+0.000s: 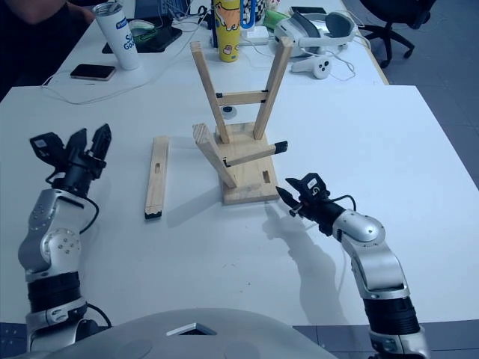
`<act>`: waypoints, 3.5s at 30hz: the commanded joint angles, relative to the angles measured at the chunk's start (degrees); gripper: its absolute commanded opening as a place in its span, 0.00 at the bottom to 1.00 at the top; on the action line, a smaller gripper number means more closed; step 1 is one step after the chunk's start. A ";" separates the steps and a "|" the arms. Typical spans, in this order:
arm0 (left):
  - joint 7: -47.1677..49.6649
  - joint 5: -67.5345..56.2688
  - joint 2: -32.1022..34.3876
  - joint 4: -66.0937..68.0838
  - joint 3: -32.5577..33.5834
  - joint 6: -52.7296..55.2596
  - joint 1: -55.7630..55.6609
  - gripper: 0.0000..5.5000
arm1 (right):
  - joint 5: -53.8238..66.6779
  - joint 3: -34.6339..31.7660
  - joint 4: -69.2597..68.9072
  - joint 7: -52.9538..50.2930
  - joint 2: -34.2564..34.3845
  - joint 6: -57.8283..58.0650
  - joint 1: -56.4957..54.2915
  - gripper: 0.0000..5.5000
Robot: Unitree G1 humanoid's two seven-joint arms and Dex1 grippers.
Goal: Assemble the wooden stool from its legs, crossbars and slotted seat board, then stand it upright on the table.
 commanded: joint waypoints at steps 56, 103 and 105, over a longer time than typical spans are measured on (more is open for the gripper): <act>10.40 15.48 -3.46 -0.78 -8.15 29.79 -0.30 0.56 | -9.95 12.24 14.60 -4.60 8.91 -7.33 -5.47 0.62; -27.20 -24.93 8.51 -15.99 -24.47 24.57 -12.27 0.37 | 51.74 -15.86 2.14 22.40 -8.48 31.79 -9.72 0.68; -29.08 -26.28 8.89 -14.67 -24.12 25.83 -11.89 0.37 | 55.46 -17.20 1.69 21.21 -8.22 34.04 -10.83 0.72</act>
